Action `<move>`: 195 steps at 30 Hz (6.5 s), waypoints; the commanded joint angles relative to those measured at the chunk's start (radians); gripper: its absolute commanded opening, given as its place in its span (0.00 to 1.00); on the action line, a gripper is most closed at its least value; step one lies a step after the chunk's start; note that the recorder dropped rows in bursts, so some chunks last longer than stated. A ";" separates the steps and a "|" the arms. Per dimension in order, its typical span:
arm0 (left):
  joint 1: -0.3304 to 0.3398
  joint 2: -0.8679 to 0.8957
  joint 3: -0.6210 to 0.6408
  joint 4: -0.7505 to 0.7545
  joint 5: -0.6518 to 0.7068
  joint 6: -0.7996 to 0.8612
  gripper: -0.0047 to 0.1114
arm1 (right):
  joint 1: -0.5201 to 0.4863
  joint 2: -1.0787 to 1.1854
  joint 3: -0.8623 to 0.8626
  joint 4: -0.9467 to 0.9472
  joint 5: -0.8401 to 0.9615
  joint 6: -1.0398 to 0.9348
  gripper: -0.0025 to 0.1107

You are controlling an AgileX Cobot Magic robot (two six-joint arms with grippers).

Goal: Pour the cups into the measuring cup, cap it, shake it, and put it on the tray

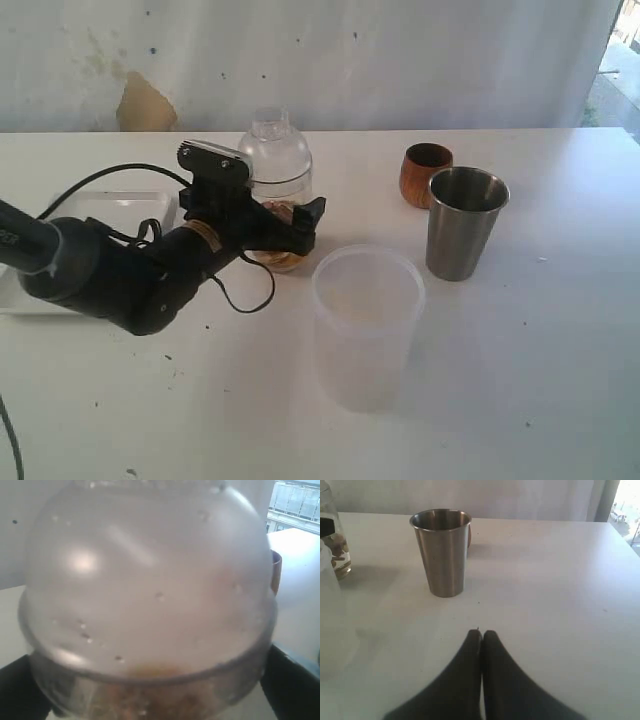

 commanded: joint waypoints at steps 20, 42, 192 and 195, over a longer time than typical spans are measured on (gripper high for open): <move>-0.001 0.043 -0.061 -0.071 -0.103 0.019 0.95 | -0.005 -0.005 0.003 0.000 -0.007 0.005 0.02; -0.001 0.067 -0.107 -0.054 0.001 -0.076 0.94 | -0.005 -0.005 0.003 0.000 -0.007 0.016 0.02; -0.097 -0.483 0.020 0.339 0.646 0.892 0.04 | -0.001 -0.005 0.003 0.000 0.009 0.023 0.02; -0.098 -0.483 0.020 0.339 0.638 0.974 0.04 | -0.001 -0.005 0.003 0.000 0.009 0.023 0.02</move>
